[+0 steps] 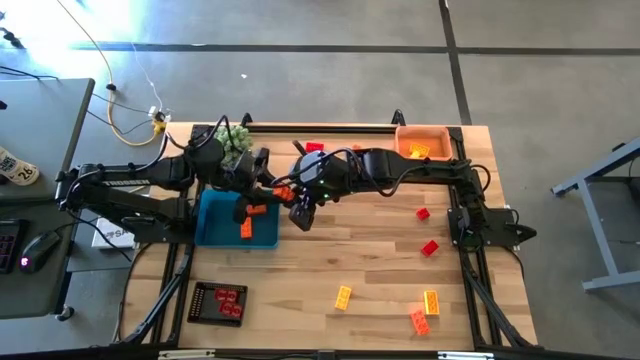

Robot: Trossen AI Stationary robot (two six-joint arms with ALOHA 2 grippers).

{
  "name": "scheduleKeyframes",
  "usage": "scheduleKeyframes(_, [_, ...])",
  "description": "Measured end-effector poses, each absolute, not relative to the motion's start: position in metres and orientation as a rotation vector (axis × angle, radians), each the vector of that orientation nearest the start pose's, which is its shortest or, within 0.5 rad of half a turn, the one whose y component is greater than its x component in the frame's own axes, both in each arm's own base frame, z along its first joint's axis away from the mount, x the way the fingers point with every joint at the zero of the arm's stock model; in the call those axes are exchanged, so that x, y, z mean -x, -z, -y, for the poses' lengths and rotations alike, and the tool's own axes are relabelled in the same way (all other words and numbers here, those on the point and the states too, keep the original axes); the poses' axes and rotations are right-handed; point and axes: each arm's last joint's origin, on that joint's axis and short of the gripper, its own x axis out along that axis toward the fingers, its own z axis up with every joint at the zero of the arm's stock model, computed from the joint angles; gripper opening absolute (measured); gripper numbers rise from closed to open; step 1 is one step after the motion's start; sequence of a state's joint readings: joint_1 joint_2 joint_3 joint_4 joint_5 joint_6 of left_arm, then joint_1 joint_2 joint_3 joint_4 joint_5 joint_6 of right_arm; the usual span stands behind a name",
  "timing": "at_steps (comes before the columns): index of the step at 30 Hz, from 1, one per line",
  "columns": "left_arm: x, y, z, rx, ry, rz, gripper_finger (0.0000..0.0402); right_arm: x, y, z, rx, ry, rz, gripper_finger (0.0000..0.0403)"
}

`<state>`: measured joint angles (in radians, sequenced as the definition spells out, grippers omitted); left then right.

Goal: Sort & place blocks by color
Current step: Put the orange game piece into the blue bin

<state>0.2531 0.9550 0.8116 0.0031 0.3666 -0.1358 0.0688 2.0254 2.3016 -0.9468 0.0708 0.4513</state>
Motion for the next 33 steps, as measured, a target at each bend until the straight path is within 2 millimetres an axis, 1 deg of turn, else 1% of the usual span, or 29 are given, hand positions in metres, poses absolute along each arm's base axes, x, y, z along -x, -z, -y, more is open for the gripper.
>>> scheduleKeyframes(6, [-0.208,-0.327,-0.043,0.167,0.104,-0.173,0.0107,-0.428,-0.403,-0.034,-0.376,0.227,-0.657,0.0190])
scheduleKeyframes(14, [-0.207,-0.322,-0.043,0.145,0.112,-0.220,0.0107,-0.425,-0.401,-0.036,-0.435,0.256,-0.691,0.0226])
scheduleKeyframes(17, [-0.205,-0.315,-0.042,0.141,0.103,-0.290,0.0107,-0.424,-0.401,-0.036,-0.450,0.263,-0.697,0.0232])
scheduleKeyframes(25, [-0.197,-0.297,-0.043,0.131,0.020,-0.496,0.0107,-0.415,-0.392,-0.035,-0.465,0.318,-0.813,0.0233])
scheduleKeyframes(33, [-0.180,-0.274,-0.040,0.162,-0.069,-0.791,0.0107,-0.407,-0.387,-0.035,-0.429,0.352,-0.907,0.0234])
